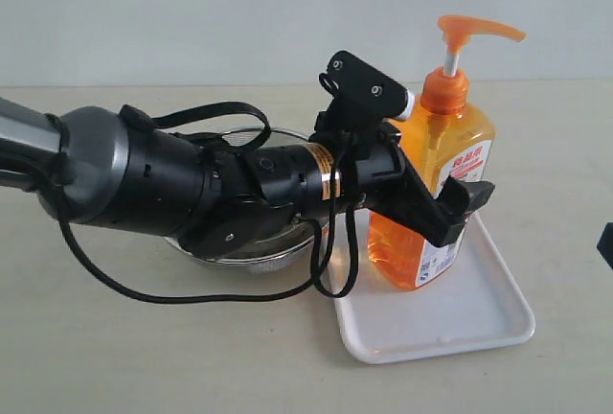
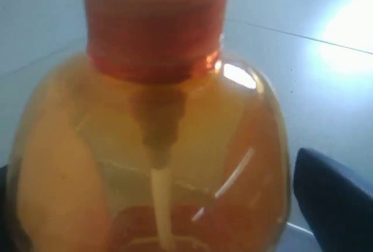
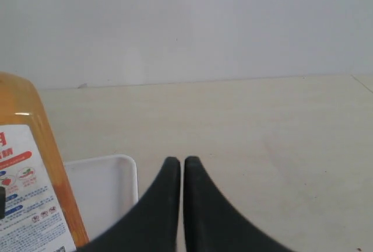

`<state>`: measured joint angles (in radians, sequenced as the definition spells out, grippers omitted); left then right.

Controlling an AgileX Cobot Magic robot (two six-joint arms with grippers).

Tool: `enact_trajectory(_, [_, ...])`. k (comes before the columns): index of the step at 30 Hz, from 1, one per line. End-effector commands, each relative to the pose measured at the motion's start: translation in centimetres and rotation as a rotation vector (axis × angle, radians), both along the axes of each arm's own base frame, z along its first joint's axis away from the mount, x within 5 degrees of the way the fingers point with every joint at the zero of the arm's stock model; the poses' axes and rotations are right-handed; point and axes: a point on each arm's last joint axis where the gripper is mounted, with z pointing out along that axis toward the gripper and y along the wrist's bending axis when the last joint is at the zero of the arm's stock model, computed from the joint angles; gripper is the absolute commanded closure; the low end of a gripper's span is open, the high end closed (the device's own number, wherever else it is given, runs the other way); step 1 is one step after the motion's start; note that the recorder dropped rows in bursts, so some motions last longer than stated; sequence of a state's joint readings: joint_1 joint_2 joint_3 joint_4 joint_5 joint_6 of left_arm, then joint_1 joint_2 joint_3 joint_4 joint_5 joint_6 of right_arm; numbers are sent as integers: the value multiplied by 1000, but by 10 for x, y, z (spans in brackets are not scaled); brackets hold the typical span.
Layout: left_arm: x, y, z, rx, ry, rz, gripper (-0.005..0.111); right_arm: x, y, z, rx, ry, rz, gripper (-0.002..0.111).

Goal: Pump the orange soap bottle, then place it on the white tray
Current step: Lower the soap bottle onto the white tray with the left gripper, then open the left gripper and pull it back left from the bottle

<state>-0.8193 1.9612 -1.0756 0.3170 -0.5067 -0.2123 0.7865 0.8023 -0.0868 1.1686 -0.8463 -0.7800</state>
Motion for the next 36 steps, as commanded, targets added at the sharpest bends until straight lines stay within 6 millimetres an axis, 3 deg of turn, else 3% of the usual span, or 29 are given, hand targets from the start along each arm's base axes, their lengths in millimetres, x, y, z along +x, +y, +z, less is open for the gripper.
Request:
enact_trajectory(1, [-5, 1, 8, 42, 18, -23, 5, -1, 0, -1, -14, -1, 14, 109])
enact_trajectory(6, [-11, 5, 1, 76, 18, -50, 5, -1, 1, -1, -13, 3, 18, 109])
enact_trajectory(14, [-33, 26, 14, 107, -17, -90, 5, -1, 3, -2, -27, 7, 43, 109])
enact_trajectory(22, [-53, 70, 36, 120, -46, -48, 5, -1, 8, 0, -41, -18, 98, 109])
enact_trajectory(27, [-54, 95, 42, 113, -55, 6, 5, 0, 6, 4, -13, -59, 77, 109])
enact_trajectory(31, [-54, 98, 39, 114, -49, 12, 5, 0, 13, 7, 35, -88, 134, 109])
enact_trajectory(36, [-59, 98, 38, 61, -37, -5, 5, 13, 24, 2, -29, -52, 122, 109])
